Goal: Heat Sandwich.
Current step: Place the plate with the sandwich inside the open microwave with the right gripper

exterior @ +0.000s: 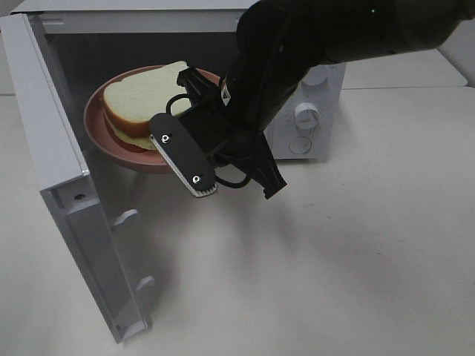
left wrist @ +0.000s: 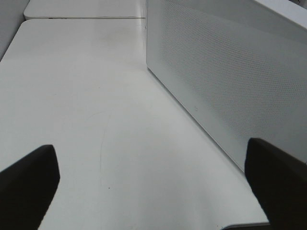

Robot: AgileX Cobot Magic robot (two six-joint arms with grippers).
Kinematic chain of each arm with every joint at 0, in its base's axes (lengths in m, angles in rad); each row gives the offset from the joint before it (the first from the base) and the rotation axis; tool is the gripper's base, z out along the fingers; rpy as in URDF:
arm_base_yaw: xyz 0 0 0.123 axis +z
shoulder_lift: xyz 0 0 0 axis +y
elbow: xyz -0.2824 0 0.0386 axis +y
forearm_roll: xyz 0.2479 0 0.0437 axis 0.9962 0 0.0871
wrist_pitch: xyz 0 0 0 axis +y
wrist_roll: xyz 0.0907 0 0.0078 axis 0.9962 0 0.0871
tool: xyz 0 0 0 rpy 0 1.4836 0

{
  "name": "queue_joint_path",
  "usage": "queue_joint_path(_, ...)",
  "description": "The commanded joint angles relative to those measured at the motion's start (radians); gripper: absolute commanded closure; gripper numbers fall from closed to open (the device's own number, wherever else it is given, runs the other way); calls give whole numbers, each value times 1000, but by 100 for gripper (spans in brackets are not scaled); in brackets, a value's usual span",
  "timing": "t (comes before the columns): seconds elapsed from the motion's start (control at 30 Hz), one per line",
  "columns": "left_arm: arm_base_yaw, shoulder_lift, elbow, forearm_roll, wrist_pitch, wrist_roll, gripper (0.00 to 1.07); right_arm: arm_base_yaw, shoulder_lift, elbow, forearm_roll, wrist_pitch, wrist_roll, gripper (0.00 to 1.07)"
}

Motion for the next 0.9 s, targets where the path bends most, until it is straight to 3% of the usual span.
queue_joint_path(0.03,-1,-24,2,-5,-2,-6,5,-2,40,-75,1,-6,12,106)
queue_joint_path(0.9,-1,-24,2,-5,-2,-6,5,-13,309,-459,-99,105,163,105)
